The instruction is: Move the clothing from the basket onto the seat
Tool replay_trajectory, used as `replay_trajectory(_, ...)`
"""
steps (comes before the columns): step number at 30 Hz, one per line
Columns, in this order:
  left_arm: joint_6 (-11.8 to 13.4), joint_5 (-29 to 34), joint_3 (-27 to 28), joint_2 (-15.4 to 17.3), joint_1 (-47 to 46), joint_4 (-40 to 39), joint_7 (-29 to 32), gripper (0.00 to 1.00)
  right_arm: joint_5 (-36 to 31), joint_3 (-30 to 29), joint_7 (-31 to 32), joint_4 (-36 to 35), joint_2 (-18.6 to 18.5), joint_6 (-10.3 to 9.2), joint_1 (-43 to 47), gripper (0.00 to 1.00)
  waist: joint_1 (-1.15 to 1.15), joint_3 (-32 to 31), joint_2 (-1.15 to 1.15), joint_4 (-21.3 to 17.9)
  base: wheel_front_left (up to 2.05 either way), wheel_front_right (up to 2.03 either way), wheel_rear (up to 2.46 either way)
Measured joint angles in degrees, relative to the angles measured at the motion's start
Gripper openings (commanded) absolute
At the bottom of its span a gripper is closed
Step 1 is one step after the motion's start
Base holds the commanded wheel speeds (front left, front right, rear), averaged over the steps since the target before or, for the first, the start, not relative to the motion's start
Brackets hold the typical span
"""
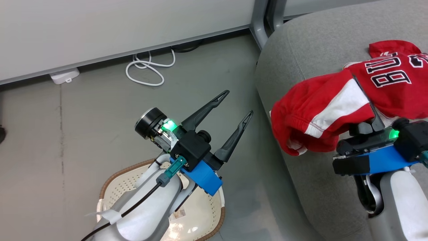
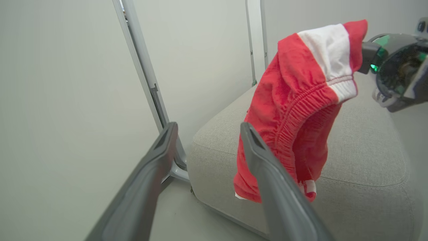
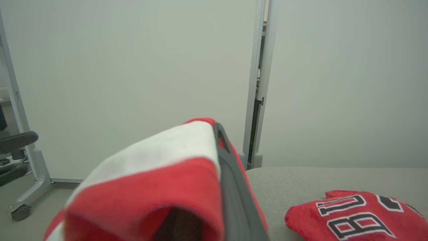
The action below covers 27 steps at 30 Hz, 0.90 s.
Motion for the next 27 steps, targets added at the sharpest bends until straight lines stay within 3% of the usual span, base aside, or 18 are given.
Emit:
replay_trajectory(14,-0.12,0.07,-0.67,0.42,-0.02,-0.34,0.0,1.0,-0.16,-5.27,0.0,-1.44,1.14,0.0,3.24,0.0,0.0,1.92,0.0,-5.62,0.0,0.0,0.0)
replay_trajectory(27,-0.14,0.1,-1.1,0.48,-0.04,-0.58,0.0,1.0,-0.34,-6.49,0.0,-2.86,1.63,0.0,2.04,0.0,0.0,2.83,0.0,-6.47,0.0,0.0,0.0)
